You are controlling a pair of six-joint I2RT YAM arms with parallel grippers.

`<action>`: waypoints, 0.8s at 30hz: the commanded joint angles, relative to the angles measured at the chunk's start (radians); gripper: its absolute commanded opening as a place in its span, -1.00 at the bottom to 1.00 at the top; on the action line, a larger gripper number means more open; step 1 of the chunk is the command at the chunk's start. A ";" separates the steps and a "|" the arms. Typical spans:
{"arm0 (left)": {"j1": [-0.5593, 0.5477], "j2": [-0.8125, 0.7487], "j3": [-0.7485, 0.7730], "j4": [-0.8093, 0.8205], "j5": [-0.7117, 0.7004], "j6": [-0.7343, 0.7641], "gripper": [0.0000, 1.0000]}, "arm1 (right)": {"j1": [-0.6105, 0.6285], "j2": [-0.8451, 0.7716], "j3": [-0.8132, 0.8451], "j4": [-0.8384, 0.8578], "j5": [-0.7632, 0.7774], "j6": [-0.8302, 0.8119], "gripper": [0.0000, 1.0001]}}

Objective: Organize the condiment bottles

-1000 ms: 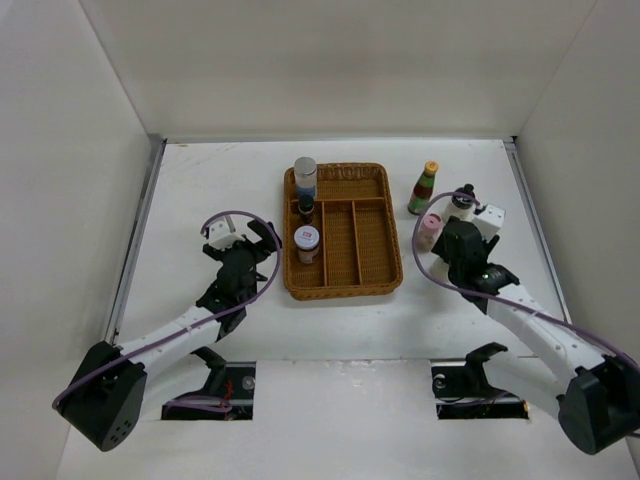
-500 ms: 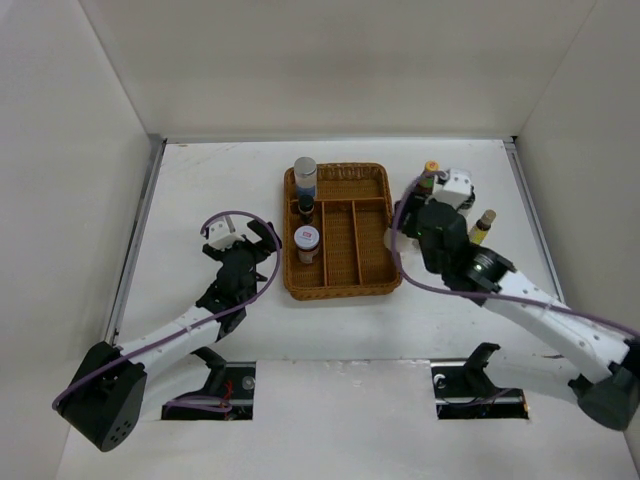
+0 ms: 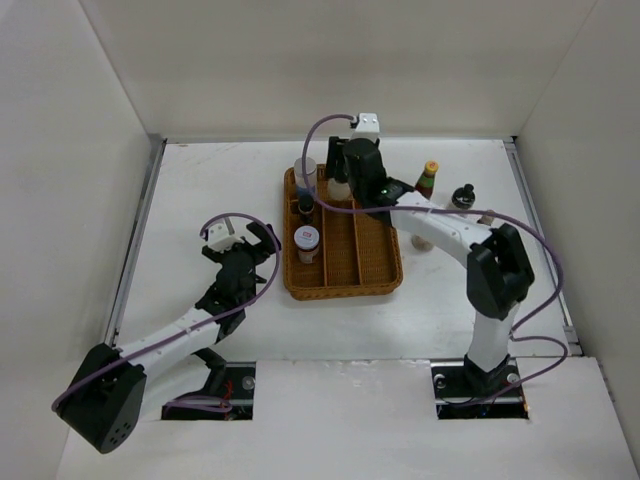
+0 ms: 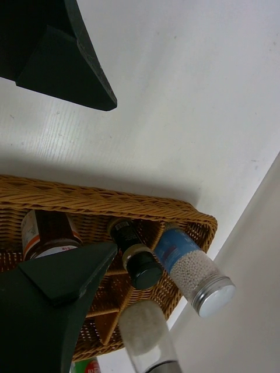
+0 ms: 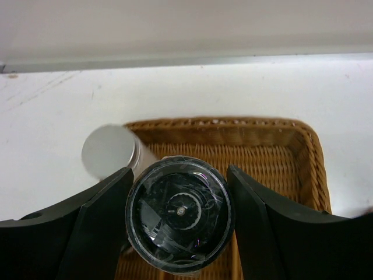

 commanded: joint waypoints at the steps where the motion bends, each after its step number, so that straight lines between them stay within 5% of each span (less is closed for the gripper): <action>1: 0.000 -0.014 -0.003 0.047 0.006 -0.012 1.00 | -0.033 0.050 0.148 0.121 -0.041 -0.028 0.03; 19: 0.001 0.029 0.006 0.055 0.020 -0.015 1.00 | -0.078 0.271 0.221 0.075 -0.109 0.039 0.24; 24: 0.003 0.029 0.006 0.055 0.020 -0.016 1.00 | -0.078 0.239 0.179 0.098 -0.097 0.041 0.84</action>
